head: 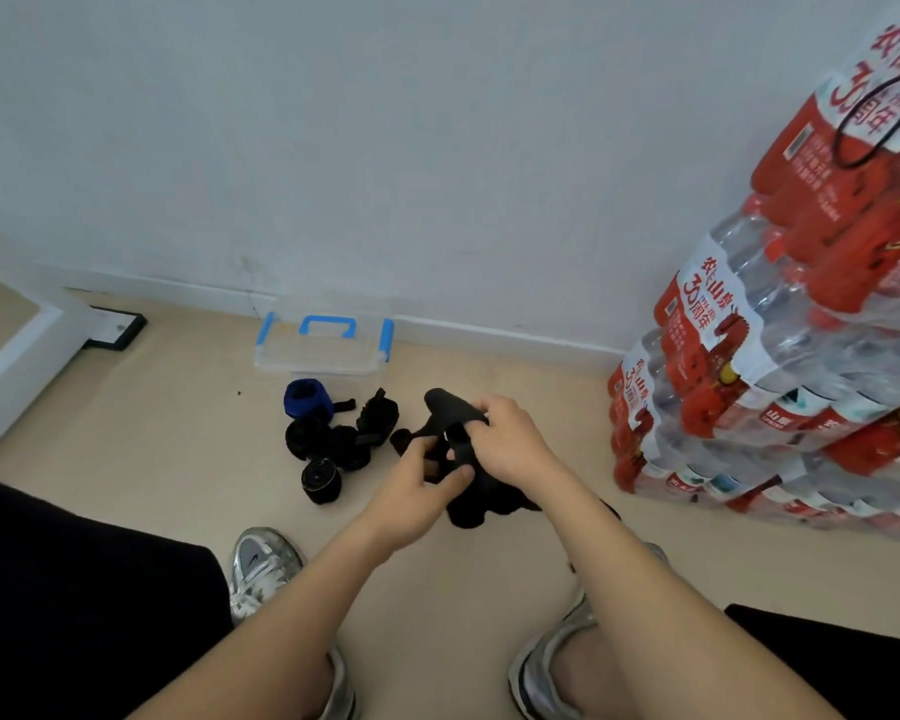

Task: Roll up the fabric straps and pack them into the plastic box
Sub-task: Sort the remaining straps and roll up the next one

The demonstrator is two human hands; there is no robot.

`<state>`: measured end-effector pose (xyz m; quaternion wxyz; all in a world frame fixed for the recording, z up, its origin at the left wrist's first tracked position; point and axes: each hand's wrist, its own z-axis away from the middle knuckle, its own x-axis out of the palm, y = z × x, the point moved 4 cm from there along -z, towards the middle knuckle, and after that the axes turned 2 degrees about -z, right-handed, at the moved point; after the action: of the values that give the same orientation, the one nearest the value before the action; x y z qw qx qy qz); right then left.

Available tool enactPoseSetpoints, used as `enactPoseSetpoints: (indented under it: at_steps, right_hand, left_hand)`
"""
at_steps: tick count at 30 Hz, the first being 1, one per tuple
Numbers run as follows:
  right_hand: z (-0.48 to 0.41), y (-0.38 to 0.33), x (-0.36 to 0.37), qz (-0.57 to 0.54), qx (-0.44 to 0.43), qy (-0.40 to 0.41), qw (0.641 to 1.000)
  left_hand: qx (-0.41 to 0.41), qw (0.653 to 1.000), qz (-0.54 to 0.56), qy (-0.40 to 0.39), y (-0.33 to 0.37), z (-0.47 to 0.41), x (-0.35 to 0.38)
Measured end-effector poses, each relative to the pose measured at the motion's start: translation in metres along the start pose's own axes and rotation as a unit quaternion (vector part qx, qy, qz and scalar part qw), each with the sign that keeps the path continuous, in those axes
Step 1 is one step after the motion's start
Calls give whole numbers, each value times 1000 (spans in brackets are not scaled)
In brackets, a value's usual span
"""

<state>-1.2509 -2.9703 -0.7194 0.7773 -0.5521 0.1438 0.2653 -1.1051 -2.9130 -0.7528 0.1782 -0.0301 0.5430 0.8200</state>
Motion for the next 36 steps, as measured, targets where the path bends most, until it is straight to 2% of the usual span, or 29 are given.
enactPoseSetpoints:
  at_steps: [4, 6, 8, 10, 12, 16, 18, 19, 20, 22, 24, 26, 29, 32, 34, 36]
  right_hand:
    - [-3, -13, -7, 38, 15, -42, 998]
    - [-1, -13, -6, 31, 55, -82, 995]
    - [1, -12, -3, 55, 72, -81, 993]
    - [6, -10, 3, 60, 82, -58, 993]
    - [14, -5, 16, 2, 110, -83, 990]
    - [24, 13, 25, -160, 154, -139, 965]
    - [25, 21, 23, -249, 147, -155, 945]
    - [25, 26, 22, -249, 130, -158, 947]
    - [27, 29, 22, -222, 101, -161, 956]
    - [30, 37, 26, -96, 28, -164, 981]
    - [35, 52, 35, 18, -16, -180, 983]
    - [40, 65, 44, 64, -43, -187, 979]
    - [38, 77, 52, 107, -93, -129, 981]
    - [37, 79, 51, 179, -133, -51, 974]
    - [39, 84, 47, 197, -154, -23, 968]
    - [41, 92, 41, 227, -162, -22, 960]
  left_hand:
    - [16, 994, 101, 28, 10, 3, -3]
    - [46, 992, 120, 5, 12, 4, 0]
    - [72, 991, 107, -43, 14, 2, 6]
    - [89, 993, 63, -54, 18, 0, 15]
    - [93, 995, 29, -24, 19, -1, 19]
    - [67, 997, 16, -20, 0, -5, 16]
    - [25, 999, 27, 7, -10, -10, 10]
    - [-6, 998, 60, 23, -13, -11, 9]
    - [-41, 993, 106, 34, -15, -12, 9]
    - [-95, 971, 213, 45, -17, -13, 10]
    - [-117, 938, 322, 49, -17, -13, 9]
    - [-120, 914, 385, 48, -17, -11, 8]
    - [-104, 906, 407, 45, -11, -8, 9]
    - [-74, 908, 401, 95, -4, -11, 3]
    - [-76, 901, 414, 107, 2, -11, 1]
    - [-75, 910, 395, 98, 4, -11, 2]
